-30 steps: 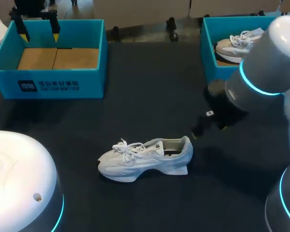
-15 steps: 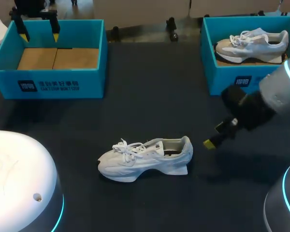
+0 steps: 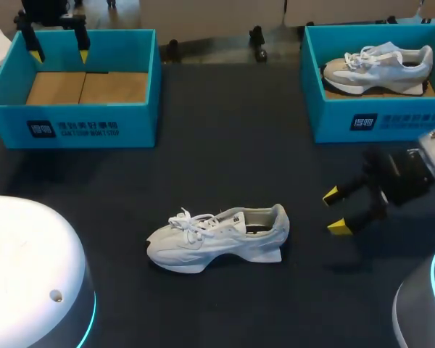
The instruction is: Take the shoe out of the shoebox, open the shoe tongue, remove and reinsert the insole, then place the shoe into the shoebox
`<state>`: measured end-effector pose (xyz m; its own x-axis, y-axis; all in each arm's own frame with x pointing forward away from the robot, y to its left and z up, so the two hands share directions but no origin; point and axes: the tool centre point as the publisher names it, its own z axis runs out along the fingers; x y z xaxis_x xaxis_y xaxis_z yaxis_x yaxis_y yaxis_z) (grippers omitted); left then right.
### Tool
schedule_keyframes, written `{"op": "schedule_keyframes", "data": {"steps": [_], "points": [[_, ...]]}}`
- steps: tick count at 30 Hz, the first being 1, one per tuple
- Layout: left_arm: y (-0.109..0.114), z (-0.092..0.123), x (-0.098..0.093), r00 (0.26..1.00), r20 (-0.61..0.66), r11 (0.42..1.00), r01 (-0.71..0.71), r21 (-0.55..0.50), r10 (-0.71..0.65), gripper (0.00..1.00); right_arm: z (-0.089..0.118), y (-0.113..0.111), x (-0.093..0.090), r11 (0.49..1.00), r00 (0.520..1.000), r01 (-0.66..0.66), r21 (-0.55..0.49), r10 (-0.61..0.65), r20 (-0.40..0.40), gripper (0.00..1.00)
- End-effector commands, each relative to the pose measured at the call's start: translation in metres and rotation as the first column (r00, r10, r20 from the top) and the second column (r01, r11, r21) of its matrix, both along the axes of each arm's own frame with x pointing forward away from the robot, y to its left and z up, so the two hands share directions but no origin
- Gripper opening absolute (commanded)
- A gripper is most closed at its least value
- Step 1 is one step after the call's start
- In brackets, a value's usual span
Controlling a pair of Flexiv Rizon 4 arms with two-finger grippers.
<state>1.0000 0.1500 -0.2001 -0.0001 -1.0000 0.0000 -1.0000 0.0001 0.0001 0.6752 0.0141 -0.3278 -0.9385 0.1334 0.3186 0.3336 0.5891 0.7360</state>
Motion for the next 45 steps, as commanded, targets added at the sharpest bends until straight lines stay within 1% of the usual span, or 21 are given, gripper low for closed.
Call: {"op": "schedule_keyframes", "data": {"steps": [1, 6, 9, 10, 12, 14, 15, 16, 21, 26, 31, 36, 39, 45], "points": [[0.0, 0.0, 0.0, 1.0, 0.0, 1.0, 0.0, 0.0, 0.0, 1.0, -0.001, 0.0, -0.009, 0.997, 0.998, 0.055, 0.054, -0.057, 0.037, 1.0], [0.0, 0.0, 0.0, 1.0, 0.0, 1.0, 0.0, 0.0, 0.0, 1.0, -0.001, 0.0, -0.009, 0.997, 0.998, 0.055, 0.054, -0.057, 0.037, 1.0], [0.0, 0.0, 0.0, 1.0, 0.0, 1.0, 0.0, 0.0, 0.0, 1.0, -0.006, 0.006, -0.012, 0.997, 0.991, 0.068, 0.019, -0.07, 0.118, 1.0], [0.0, 0.0, 0.0, 1.0, 0.0, 1.0, 0.0, 0.0, 0.0, 1.0, -0.008, 0.006, -0.013, 0.996, 0.987, 0.084, 0.03, -0.087, 0.132, 1.0], [0.0, 0.0, 0.0, 1.0, 0.0, 1.0, 0.0, 0.0, 0.0, 1.0, -0.011, 0.008, -0.013, 0.995, 0.982, 0.1, 0.001, -0.098, 0.163, 1.0], [0.0, 0.0, 0.0, 1.0, 0.0, 1.0, 0.0, 0.0, 0.0, 1.0, -0.014, 0.009, -0.013, 0.994, 0.977, 0.108, 0.001, -0.106, 0.184, 1.0], [0.0, 0.0, 0.0, 1.0, 0.0, 1.0, 0.0, 0.0, 0.0, 1.0, -0.015, 0.01, -0.012, 0.994, 0.976, 0.112, 0.001, -0.111, 0.189, 1.0], [0.0, 0.0, 0.0, 1.0, 0.0, 1.0, 0.0, 0.0, 0.0, 1.0, -0.017, 0.009, -0.011, 0.992, 0.976, 0.127, 0.013, -0.128, 0.177, 1.0], [0.0, 0.0, 0.0, 1.0, 0.0, 1.0, 0.0, 0.0, 0.0, 1.0, -0.026, 0.01, -0.006, 0.993, 0.974, 0.101, 0.055, -0.11, 0.196, 1.0], [0.0, 0.0, 0.0, 1.0, 0.0, 1.0, 0.0, 0.0, 0.0, 1.0, -0.038, 0.019, 0.0, 0.996, 0.969, 0.086, 0.039, -0.092, 0.23, 1.0], [0.0, 0.0, 0.0, 1.0, 0.0, 1.0, 0.0, 0.0, 0.0, 1.0, -0.053, 0.021, 0.013, 0.995, 0.969, 0.07, 0.068, -0.084, 0.232, 1.0], [0.0, 0.0, 0.0, 1.0, 0.0, 1.0, 0.0, 0.0, 0.0, 1.0, -0.061, 0.024, 0.022, 0.993, 0.966, 0.036, 0.109, -0.063, 0.251, 1.0], [0.0, 0.0, 0.0, 1.0, 0.0, 1.0, 0.0, 0.0, 0.0, 1.0, -0.064, 0.024, 0.024, 0.992, 0.965, 0.039, 0.118, -0.068, 0.253, 1.0], [0.0, 0.0, 0.0, 1.0, 0.0, 1.0, 0.0, 0.0, 0.0, 1.0, -0.068, 0.024, 0.022, 0.991, 0.956, 0.012, 0.131, -0.049, 0.289, 1.0]]}}
